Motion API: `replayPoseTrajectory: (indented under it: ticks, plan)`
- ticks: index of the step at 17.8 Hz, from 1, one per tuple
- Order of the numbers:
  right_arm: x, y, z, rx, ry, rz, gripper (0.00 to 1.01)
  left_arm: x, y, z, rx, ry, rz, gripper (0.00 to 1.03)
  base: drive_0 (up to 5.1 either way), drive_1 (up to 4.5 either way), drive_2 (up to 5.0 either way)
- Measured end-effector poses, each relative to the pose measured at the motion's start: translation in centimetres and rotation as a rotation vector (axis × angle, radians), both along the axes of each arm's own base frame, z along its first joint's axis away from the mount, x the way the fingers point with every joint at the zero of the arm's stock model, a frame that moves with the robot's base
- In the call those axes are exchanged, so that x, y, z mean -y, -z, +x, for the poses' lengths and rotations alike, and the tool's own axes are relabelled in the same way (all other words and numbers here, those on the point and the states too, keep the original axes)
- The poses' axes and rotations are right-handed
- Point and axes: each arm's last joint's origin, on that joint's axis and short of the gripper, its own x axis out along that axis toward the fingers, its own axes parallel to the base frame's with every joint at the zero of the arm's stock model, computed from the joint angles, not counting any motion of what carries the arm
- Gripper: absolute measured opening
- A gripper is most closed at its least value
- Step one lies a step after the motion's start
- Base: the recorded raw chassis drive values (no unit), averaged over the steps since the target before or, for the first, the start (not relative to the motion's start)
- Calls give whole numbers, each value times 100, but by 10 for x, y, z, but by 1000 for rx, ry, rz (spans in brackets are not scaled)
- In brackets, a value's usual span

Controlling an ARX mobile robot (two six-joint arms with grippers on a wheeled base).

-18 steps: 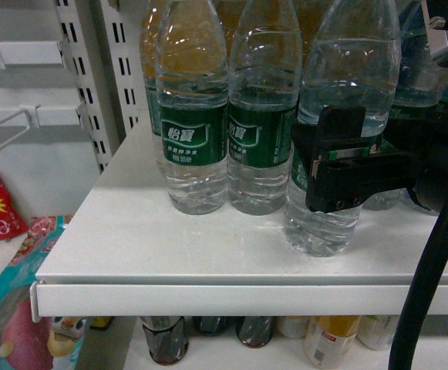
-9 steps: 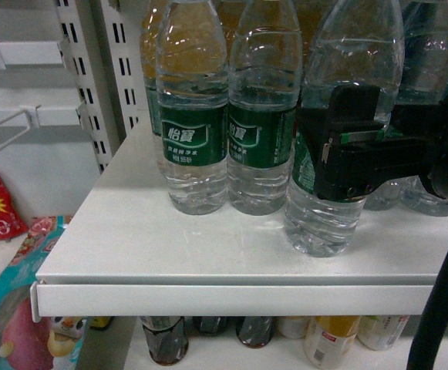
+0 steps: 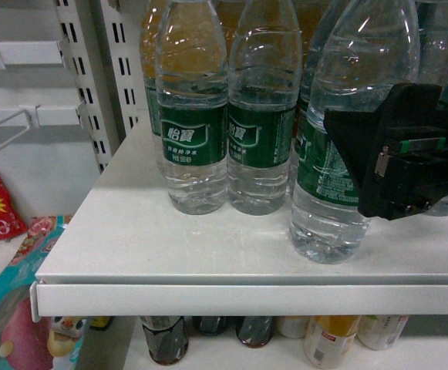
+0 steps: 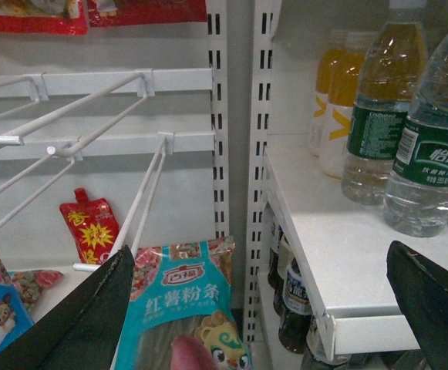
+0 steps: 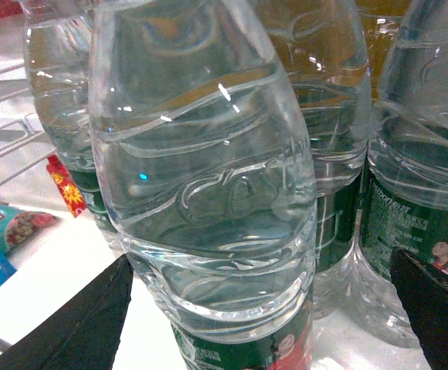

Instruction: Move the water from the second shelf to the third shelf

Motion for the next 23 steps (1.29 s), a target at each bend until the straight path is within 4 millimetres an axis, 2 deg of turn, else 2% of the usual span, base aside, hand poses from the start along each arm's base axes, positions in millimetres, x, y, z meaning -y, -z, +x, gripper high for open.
replayPoseTrajectory:
  ticks: [10,16,17,19,20,21,23]
  plan:
    - [11,-14,-34,-49,-116,62,98,0,0,0,0,0,0,98,0,0,0]
    - [39,-28,-57,-18,-103,78,98,0,0,0,0,0,0,98,0,0,0]
    - [41,-29,-65,89,72,22,88,0,0,0,0,0,0,98,0,0,0]
    - [67,-20,-85,81,391,-101,66,0,0,0,0,-1,0,98,0,0,0]
    - [80,-22,-95,81,447,-122,53,0,0,0,0,0,0,98,0,0,0]
    - [90,-28,-107,101,433,-122,40,0,0,0,0,0,0,98,0,0,0]
    - [94,-31,-124,159,447,-120,17,0,0,0,0,0,0,98,0,0,0]
